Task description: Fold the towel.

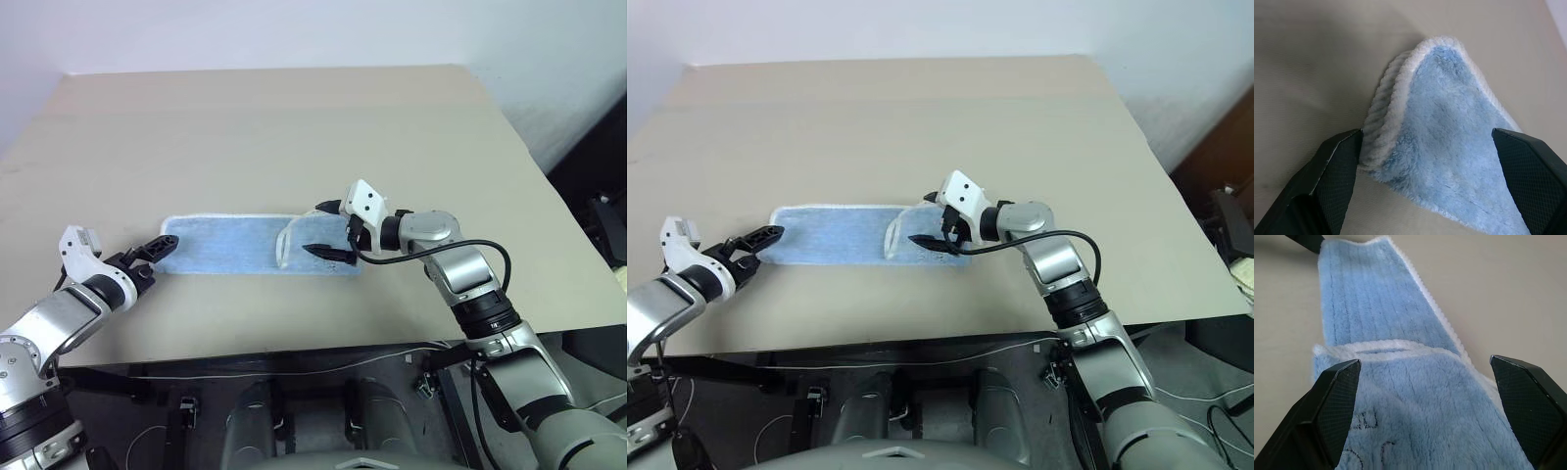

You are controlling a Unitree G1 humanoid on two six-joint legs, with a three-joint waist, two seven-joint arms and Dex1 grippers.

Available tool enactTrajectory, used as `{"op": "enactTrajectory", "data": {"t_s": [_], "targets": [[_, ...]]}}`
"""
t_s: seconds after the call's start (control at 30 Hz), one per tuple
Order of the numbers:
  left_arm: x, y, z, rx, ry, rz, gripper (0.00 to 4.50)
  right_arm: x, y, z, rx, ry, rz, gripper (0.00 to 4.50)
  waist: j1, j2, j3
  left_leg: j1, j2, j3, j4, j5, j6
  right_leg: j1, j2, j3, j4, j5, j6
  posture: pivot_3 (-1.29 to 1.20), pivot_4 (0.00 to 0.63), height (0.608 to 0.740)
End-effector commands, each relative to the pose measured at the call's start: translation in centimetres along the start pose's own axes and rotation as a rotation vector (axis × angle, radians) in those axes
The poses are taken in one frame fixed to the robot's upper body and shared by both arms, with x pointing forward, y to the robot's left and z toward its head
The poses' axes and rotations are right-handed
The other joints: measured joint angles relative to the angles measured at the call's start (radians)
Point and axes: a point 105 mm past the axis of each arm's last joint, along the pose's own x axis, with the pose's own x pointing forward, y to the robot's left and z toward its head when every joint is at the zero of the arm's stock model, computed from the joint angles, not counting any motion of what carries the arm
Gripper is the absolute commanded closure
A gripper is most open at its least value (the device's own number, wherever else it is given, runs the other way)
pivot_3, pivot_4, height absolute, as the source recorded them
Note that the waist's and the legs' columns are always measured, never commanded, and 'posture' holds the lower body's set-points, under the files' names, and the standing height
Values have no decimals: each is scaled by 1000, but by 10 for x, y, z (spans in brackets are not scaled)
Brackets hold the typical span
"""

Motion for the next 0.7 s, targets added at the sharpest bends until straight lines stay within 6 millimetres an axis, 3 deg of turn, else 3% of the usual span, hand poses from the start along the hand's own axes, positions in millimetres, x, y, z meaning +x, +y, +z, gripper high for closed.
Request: {"op": "enactTrajectory", "data": {"t_s": [0.03, 0.33, 0.7], "targets": [[-5, 0, 10, -46, -31, 22, 48, -6, -9, 12, -35, -37, -36, 39, -1, 0, 0, 0, 0, 0, 0, 0, 0, 0, 0, 0, 0, 0, 0, 0, 150, 692], [-3, 1, -11, -140, 52, 50, 48, -5, -14, 10, -43, -30, -56, 39, 0, 0, 0, 0, 0, 0, -1, 0, 0, 0, 0, 0, -1, 0, 0, 0, 150, 692], [13, 0, -10, -312, 19, 12, 48, -4, -22, 6, -53, -9, -106, 39, 24, 1, -1, 0, -2, -1, -2, 0, 0, 0, -2, 0, -2, 0, 0, 0, 150, 692]]}}
